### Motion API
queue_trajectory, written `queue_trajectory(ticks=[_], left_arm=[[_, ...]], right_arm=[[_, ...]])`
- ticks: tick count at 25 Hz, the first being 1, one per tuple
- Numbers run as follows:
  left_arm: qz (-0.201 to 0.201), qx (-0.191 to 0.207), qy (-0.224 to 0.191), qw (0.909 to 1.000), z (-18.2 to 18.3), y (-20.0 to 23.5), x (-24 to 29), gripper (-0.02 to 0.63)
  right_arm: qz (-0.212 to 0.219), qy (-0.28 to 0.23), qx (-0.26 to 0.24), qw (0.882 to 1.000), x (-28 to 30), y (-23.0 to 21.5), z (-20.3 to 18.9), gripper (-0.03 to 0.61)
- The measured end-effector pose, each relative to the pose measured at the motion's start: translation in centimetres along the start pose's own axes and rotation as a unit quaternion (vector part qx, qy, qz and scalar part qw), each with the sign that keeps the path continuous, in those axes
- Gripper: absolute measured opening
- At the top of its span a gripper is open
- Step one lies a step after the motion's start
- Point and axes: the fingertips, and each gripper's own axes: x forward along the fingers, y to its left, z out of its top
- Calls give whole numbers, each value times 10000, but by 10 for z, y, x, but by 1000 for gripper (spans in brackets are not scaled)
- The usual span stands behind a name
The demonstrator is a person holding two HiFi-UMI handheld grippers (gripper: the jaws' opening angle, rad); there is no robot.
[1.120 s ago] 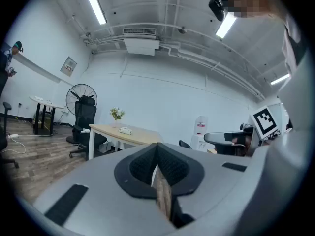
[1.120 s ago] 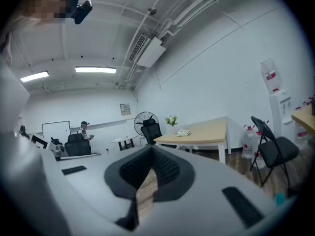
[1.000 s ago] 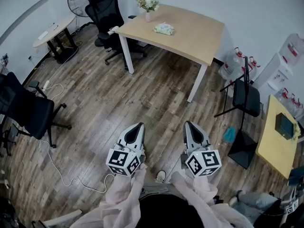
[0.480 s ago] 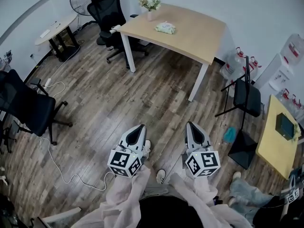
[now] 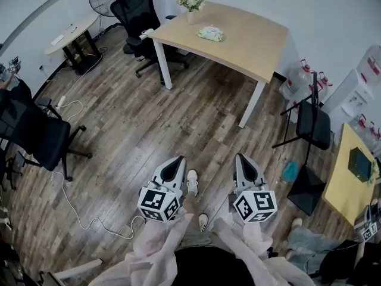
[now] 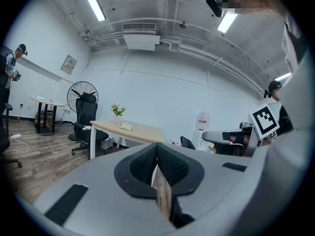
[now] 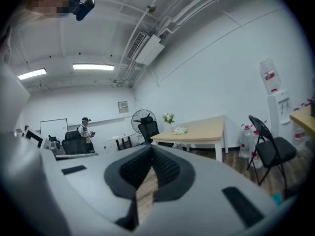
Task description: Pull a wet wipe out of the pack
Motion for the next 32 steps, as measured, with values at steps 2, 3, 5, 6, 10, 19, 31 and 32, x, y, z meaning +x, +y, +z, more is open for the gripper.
queue_trajectory(ticks=[2,3,5,6,10,19,31,32], left_arm=[[6,-8,-3,10000,2,3,10,11],[10,-9,2,10000,2,5,15,11],[37,2,8,10000,3,11,25,11],[61,3,5,10000,4,14,30,11],[202,-8,-37,9998,13,28,49,11],[321,-10,-25,9995,36,73,95,11],[364,-72,-46,9993,63,130,159,11],[363,-78,-36,9993,64,135,163,11]], right_arm=[[6,15,-6,10000,9,-5,1,11],[14,17,-8,10000,14,-7,2,11],[43,20,-15,10000,25,-10,4,11],[61,28,-23,10000,31,-12,5,11],[132,70,-39,9999,56,-17,11,11],[302,140,-26,9994,123,-15,25,11],[355,233,-51,9991,214,-24,42,11],[352,247,-56,9991,221,-24,43,11]])
